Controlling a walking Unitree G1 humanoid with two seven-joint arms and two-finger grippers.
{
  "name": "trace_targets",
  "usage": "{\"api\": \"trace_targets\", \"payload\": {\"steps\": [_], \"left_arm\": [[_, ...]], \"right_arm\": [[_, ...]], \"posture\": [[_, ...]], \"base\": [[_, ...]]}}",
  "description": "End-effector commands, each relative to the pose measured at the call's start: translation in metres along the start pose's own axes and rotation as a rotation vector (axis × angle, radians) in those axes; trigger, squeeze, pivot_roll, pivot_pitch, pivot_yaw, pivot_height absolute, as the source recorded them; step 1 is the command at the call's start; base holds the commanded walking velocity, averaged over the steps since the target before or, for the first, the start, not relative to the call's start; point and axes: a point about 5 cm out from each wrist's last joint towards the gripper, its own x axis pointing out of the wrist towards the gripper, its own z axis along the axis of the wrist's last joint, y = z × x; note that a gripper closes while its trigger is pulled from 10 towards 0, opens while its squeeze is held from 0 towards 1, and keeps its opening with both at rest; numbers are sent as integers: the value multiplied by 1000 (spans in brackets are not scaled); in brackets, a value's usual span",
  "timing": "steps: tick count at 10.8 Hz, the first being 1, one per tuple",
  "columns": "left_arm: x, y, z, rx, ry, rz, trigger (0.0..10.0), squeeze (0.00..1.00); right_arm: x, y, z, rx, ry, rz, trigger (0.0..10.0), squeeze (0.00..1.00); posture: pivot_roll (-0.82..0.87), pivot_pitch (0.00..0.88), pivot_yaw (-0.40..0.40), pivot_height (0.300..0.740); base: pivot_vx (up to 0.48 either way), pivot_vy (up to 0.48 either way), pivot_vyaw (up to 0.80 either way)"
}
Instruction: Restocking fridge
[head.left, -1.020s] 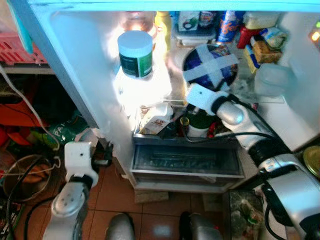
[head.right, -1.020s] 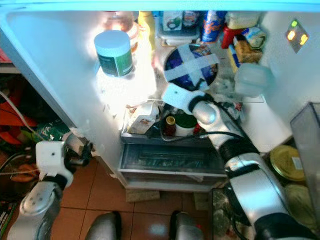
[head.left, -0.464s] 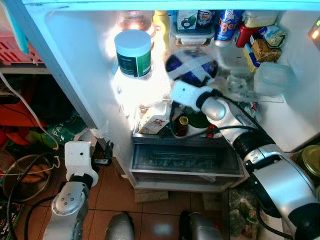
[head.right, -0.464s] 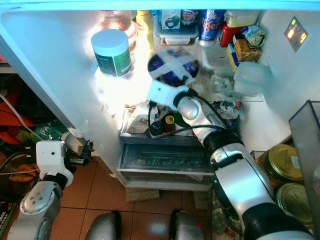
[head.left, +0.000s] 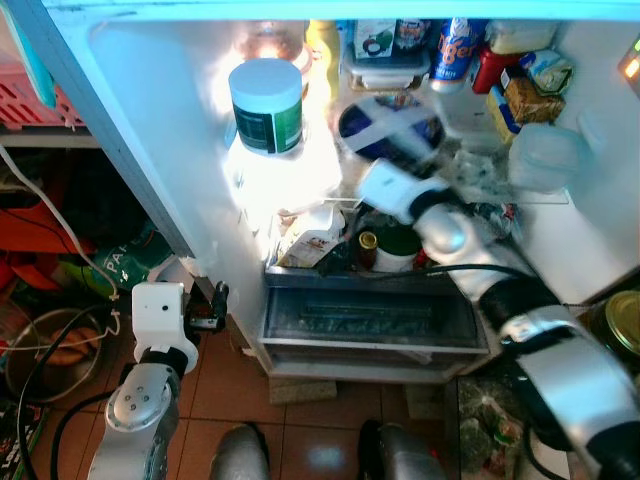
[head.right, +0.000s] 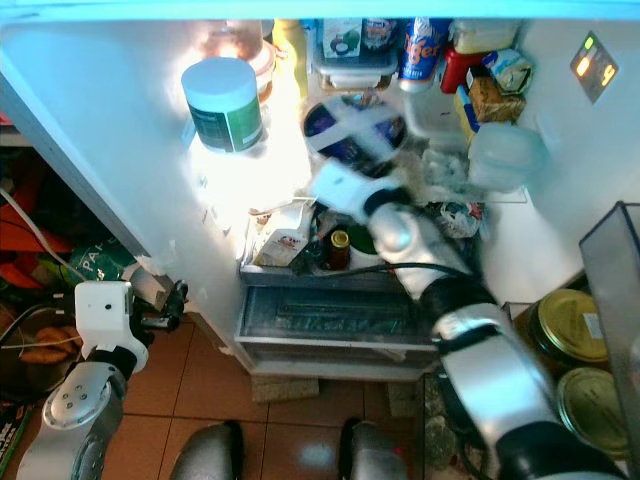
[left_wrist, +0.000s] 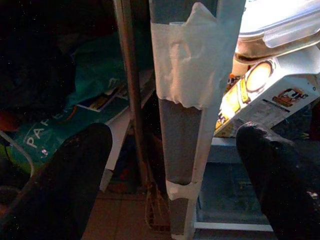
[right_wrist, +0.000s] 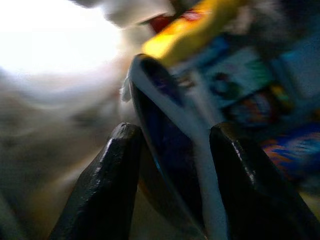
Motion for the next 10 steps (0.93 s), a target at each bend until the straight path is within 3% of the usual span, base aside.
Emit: {"api": "trace_targets", "payload": {"steps": [1,6,10], "left_arm": [[-1,2,-3,-3,10,11,10000,0],[1,3,-2,0,5,9,10000,0],[4,0,-3,-11,0,10,10000,0]], "right_arm": [[-1,-5,4,11,-33,-49,10000,1000],[-11,-20,2,9,-67,-205,10000,1000],[-44,-8,-15,115,-47,-196,10000,1000]], "posture": [[154,168,55,740],[151,166,59,740],[127,159,47,740]], "base": [[0,0,0],[0,0,0],[0,0,0]]}}
